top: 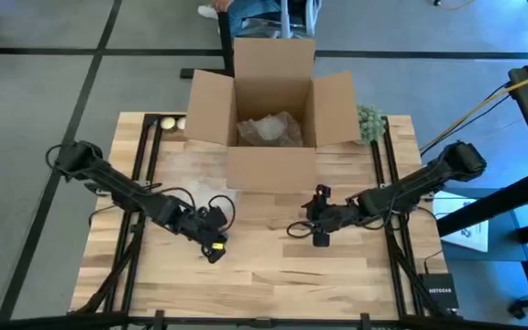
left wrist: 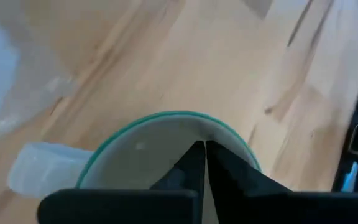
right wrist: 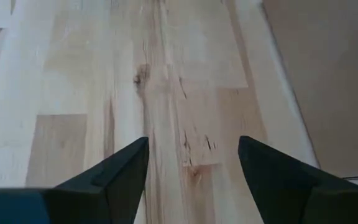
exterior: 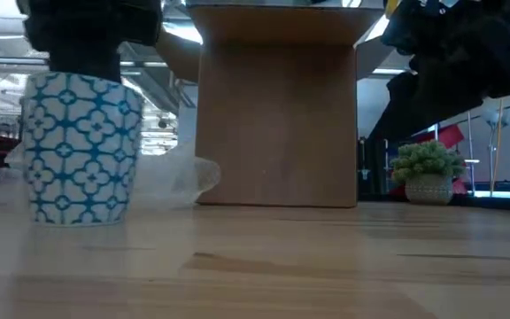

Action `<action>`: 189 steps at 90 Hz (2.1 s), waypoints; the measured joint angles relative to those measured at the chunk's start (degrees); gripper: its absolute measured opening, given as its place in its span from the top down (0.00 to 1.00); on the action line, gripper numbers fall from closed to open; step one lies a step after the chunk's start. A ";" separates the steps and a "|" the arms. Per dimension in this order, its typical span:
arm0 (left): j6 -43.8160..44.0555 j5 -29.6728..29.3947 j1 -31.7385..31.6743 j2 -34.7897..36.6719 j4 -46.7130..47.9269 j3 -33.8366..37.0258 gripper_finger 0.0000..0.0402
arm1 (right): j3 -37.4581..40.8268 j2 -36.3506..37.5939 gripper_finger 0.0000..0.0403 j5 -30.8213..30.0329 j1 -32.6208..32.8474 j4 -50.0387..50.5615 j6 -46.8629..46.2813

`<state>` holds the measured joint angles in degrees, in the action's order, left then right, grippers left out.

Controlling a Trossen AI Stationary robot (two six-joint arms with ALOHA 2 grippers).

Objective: Wrap mug
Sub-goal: Wrap the mug with the bubble wrap

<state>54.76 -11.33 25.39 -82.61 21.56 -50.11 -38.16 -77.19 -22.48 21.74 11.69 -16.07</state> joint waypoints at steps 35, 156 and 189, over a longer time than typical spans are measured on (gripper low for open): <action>-7.47 -3.85 -0.21 -0.44 20.99 -13.86 1.00 | 0.01 0.04 0.41 -0.50 0.00 0.26 0.02; 5.27 4.48 -3.69 -3.26 12.78 -4.00 0.57 | 0.00 0.04 0.41 -0.43 0.00 0.89 0.08; -0.32 9.01 -3.61 -12.75 -1.12 -5.29 0.97 | -0.01 0.04 0.41 -0.92 0.00 0.86 0.61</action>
<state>54.44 -2.32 21.78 -95.36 20.44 -55.40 -38.17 -77.14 -23.41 21.74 12.55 -15.46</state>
